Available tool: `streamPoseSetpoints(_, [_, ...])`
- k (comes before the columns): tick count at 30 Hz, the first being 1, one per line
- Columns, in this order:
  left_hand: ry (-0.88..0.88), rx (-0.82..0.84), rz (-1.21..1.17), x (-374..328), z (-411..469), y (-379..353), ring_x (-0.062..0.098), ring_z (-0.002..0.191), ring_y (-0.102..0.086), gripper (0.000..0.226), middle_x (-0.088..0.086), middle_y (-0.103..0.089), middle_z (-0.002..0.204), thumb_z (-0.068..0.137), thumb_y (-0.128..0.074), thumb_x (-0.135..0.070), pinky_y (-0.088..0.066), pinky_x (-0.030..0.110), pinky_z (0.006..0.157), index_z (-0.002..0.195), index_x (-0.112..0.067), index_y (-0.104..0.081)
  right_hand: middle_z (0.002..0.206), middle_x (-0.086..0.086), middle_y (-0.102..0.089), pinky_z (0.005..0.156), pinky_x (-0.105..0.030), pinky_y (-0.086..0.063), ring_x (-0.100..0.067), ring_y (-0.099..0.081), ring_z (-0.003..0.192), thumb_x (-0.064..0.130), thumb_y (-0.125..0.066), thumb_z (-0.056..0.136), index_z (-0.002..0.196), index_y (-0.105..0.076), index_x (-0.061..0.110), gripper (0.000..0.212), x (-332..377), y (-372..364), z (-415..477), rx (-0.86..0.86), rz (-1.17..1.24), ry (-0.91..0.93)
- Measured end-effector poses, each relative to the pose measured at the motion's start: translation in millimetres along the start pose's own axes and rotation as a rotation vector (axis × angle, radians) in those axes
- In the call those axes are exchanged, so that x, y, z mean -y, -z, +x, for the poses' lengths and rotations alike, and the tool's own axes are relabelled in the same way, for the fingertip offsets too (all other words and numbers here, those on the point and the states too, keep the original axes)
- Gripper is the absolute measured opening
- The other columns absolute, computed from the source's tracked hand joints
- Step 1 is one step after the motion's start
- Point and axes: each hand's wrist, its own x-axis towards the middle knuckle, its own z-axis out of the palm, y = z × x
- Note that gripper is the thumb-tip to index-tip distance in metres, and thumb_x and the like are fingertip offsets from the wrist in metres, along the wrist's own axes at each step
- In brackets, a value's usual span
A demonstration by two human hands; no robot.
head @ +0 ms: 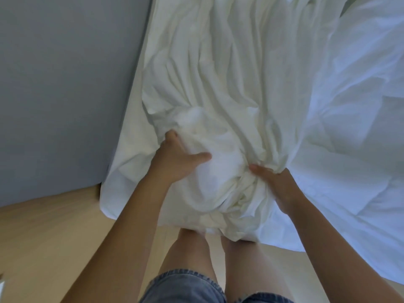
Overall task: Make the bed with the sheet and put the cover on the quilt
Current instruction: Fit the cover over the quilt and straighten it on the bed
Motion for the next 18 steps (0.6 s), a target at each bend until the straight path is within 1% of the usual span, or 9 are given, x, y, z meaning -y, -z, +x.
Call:
streamPoseSetpoints(3, [-0.012,0.123,0.040,-19.5,13.4,-20.1,0.025,0.127,-0.044,0.112,0.001,-0.038,0.144,0.069,-0.076,-0.051,-0.041,0.035,0.098,0.149,-0.018,-0.005,0.116,-0.008,-0.068,0.091,-0.043,-0.053,-0.026,-0.065,0.107,0.052,-0.089,0.044,0.123,-0.059,0.015,0.092,4.3,9.8,-0.1,0.122,0.035,-0.018])
streamPoseSetpoints(5, [-0.012,0.094,-0.024,-20.8,18.0,-34.9,0.023,0.123,-0.047,0.093,0.001,-0.046,0.136,0.074,-0.075,-0.041,-0.041,0.028,0.090,0.145,-0.013,-0.020,0.116,-0.006,-0.068,0.086,-0.036,-0.055,-0.023,-0.065,0.108,0.055,-0.089,0.043,0.123,-0.057,0.015,0.095,11.9,15.8,1.0,0.178,0.097,-0.022])
streamPoseSetpoints(7, [-0.085,0.031,-0.128,-22.1,6.5,-37.1,0.016,0.110,-0.053,0.065,-0.003,-0.054,0.123,0.079,-0.071,-0.028,-0.040,0.025,0.082,0.134,-0.015,-0.040,0.107,-0.004,-0.072,0.077,-0.031,-0.057,-0.018,-0.068,0.099,0.058,-0.091,0.031,0.115,-0.062,0.016,0.098,24.7,21.7,5.5,0.146,0.202,-0.020])
streamPoseSetpoints(8, [-0.124,0.025,-0.145,-20.9,-3.1,-33.3,0.011,0.101,-0.054,0.052,-0.006,-0.057,0.115,0.081,-0.069,-0.024,-0.039,0.023,0.079,0.128,-0.018,-0.048,0.101,-0.002,-0.073,0.072,-0.030,-0.058,-0.016,-0.070,0.093,0.059,-0.090,0.029,0.107,-0.069,0.019,0.091,31.1,26.1,7.2,0.122,0.266,-0.011])
streamPoseSetpoints(10, [-0.157,0.047,-0.199,-0.8,-21.9,-21.6,0.006,0.089,-0.056,0.038,-0.013,-0.060,0.101,0.077,-0.072,-0.020,-0.041,0.021,0.071,0.113,-0.024,-0.057,0.097,0.000,-0.074,0.069,-0.031,-0.059,-0.014,-0.070,0.091,0.065,-0.081,0.048,0.094,-0.077,0.026,0.061,46.1,33.3,9.6,0.111,0.391,0.049])
streamPoseSetpoints(11, [-0.120,0.063,-0.268,14.5,-33.6,-13.9,0.003,0.086,-0.058,0.036,-0.017,-0.061,0.095,0.072,-0.077,-0.021,-0.043,0.019,0.068,0.102,-0.028,-0.060,0.099,0.001,-0.074,0.072,-0.033,-0.059,-0.014,-0.069,0.094,0.067,-0.075,0.057,0.093,-0.077,0.030,0.052,54.6,31.3,8.6,0.124,0.415,0.075])
streamPoseSetpoints(13, [0.008,0.043,-0.406,42.4,-49.0,-8.7,0.007,0.091,-0.060,0.033,-0.018,-0.060,0.091,0.069,-0.078,-0.021,-0.042,0.018,0.064,0.092,-0.034,-0.058,0.100,0.003,-0.073,0.079,-0.031,-0.058,-0.012,-0.069,0.096,0.060,-0.077,0.055,0.090,-0.078,0.027,0.048,66.0,19.0,10.8,0.157,0.366,0.038])
streamPoseSetpoints(15, [0.111,-0.019,-0.362,57.2,-47.4,-21.2,0.017,0.104,-0.057,0.034,-0.008,-0.061,0.103,0.078,-0.075,-0.016,-0.041,0.024,0.074,0.105,-0.027,-0.057,0.093,0.005,-0.074,0.077,-0.026,-0.057,-0.008,-0.070,0.088,0.048,-0.071,0.069,0.092,-0.073,0.021,0.035,67.1,2.3,16.0,0.136,0.271,-0.062])
streamPoseSetpoints(18, [0.125,-0.092,-0.116,36.8,-34.8,-33.7,0.029,0.116,-0.051,0.062,0.007,-0.052,0.127,0.081,-0.070,-0.027,-0.042,0.033,0.086,0.133,-0.014,-0.039,0.091,0.006,-0.075,0.082,-0.031,-0.054,-0.008,-0.071,0.084,0.046,-0.064,0.074,0.097,-0.068,0.022,0.034,72.3,-7.9,25.9,0.064,0.278,-0.129])
